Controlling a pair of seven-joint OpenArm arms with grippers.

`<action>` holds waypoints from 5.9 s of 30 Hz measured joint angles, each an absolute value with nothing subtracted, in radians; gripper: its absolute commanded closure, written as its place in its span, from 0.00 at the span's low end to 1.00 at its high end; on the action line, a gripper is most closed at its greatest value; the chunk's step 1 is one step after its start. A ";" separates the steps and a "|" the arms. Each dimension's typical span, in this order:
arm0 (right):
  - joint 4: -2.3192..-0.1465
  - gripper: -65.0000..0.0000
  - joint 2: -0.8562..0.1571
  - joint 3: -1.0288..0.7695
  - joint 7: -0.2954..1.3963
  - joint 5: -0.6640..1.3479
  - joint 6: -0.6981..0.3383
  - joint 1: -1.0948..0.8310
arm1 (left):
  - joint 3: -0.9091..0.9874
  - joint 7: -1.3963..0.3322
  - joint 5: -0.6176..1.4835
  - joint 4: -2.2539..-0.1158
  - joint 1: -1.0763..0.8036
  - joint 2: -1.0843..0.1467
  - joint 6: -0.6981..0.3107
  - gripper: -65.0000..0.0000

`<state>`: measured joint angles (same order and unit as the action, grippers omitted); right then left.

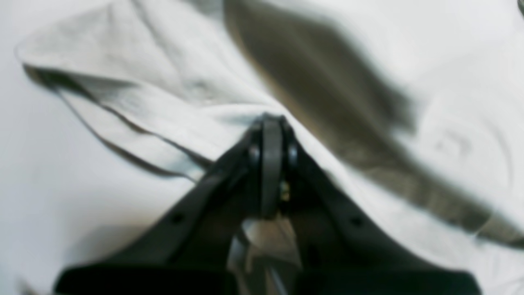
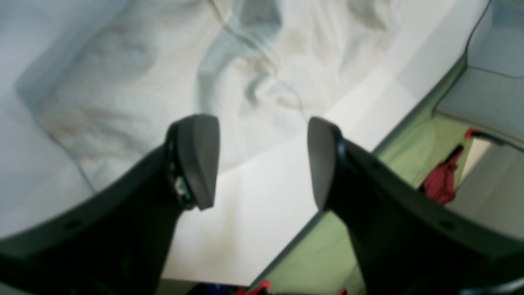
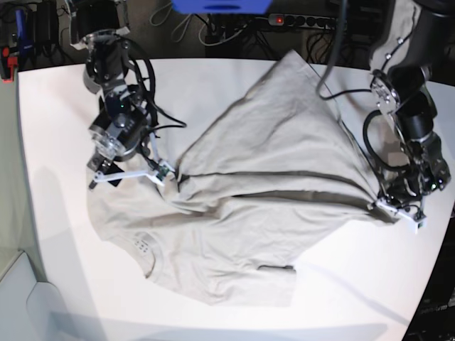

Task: Layout the t-shirt on the table in an organized manner, then fold the t-shirt properly
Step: 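Release the shirt with the left gripper and raise it, then pull the shirt hem with the right gripper to straighten the body, then release the shirt with the right gripper and lift it away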

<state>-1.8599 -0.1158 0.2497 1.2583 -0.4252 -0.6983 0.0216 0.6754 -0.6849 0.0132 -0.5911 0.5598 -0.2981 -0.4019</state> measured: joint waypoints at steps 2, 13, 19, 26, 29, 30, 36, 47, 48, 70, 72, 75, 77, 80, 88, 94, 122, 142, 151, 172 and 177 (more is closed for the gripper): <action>-1.860 0.47 -0.116 0.250 1.257 -0.426 -0.698 0.022 | 0.623 -0.657 -0.014 -0.524 0.624 -0.302 -0.385 0.99; -1.905 0.47 -0.116 0.190 1.258 -0.418 -0.698 0.023 | 0.727 -0.783 -0.002 -0.719 0.836 -0.302 -0.393 0.99; -1.921 0.47 -0.156 0.144 1.254 -0.410 -0.698 0.019 | 0.757 -1.034 -0.002 -1.007 0.694 -0.304 -0.401 0.99; -1.922 0.46 -0.188 0.142 1.253 -0.418 -0.698 0.010 | 0.600 -1.217 0.190 -1.415 0.265 -0.106 -0.400 0.99; -1.920 0.46 -0.186 0.144 1.252 -0.420 -0.698 0.014 | 0.511 -1.210 0.255 -1.584 0.128 -0.057 -0.392 0.99; -1.920 0.46 -0.185 0.144 1.250 -0.418 -0.698 0.015 | 0.491 -1.215 0.261 -1.644 0.085 -0.037 -0.393 0.98; -1.920 0.46 -0.185 0.144 1.249 -0.418 -0.698 0.010 | 0.401 -1.306 0.280 -1.806 -0.103 0.080 -0.397 0.80; -1.920 0.46 -0.185 0.144 1.248 -0.414 -0.698 0.002 | 0.275 -1.176 0.286 -1.768 -0.246 0.099 -0.403 0.62; -1.920 0.46 -0.185 0.144 1.248 -0.414 -0.698 -0.004 | 0.279 -1.177 0.286 -1.768 -0.247 0.097 -0.404 0.67; -1.921 0.46 -0.152 0.141 1.249 -0.413 -0.698 -0.034 | 0.498 -0.936 0.435 -1.507 -0.212 -0.025 -0.466 0.99; -1.921 0.46 -0.153 0.140 1.250 -0.414 -0.698 -0.033 | 0.534 -0.933 0.450 -1.511 -0.240 -0.073 -0.469 0.99; -1.921 0.46 -0.151 0.141 1.248 -0.413 -0.698 -0.028 | 0.611 -0.935 0.415 -1.552 -0.315 -0.153 -0.465 0.99; -1.921 0.46 -0.149 0.142 1.249 -0.414 -0.698 -0.028 | 0.665 -0.979 0.399 -1.589 -0.376 -0.199 -0.437 0.99; -1.921 0.46 -0.132 0.143 1.247 -0.413 -0.698 -0.028 | 0.752 -1.079 0.400 -1.621 -0.440 -0.249 -0.414 0.99; -1.921 0.46 -0.080 0.187 1.251 -0.415 -0.698 -0.026 | 0.894 -1.137 0.536 -1.640 -0.408 -0.339 -0.408 0.99; -1.919 0.46 -0.052 0.278 1.248 -0.414 -0.698 -0.034 | 0.894 -1.237 0.593 -1.639 -0.355 -0.321 -0.408 0.99; -0.701 1.00 0.141 0.313 0.662 -0.384 -0.700 0.720 | 1.063 -1.262 0.823 -1.957 -0.557 -0.177 -0.406 0.99; -0.442 1.00 -0.057 -0.079 0.432 -0.268 -0.499 0.754 | 1.161 -1.268 0.817 -1.969 -0.590 -0.135 -0.407 0.99; -0.484 1.00 -0.157 -0.144 0.488 -0.276 -0.342 0.746 | 1.158 -1.268 0.820 -1.969 -0.565 -0.127 -0.407 0.99; -1.579 1.00 -0.118 -0.007 0.964 -0.171 -0.669 0.270 | 0.986 -1.347 0.813 -1.964 -0.535 -0.109 -0.407 0.29; -1.671 1.00 -0.119 -0.014 1.023 -0.176 -0.691 0.215 | 0.942 -1.343 0.800 -1.959 -0.492 -0.098 -0.404 0.13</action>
<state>-1.6707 -0.1192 -0.0139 1.0225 -0.1761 -0.6914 0.2146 0.9417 -1.3430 0.8001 -1.9594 -0.4919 -0.0982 -0.4038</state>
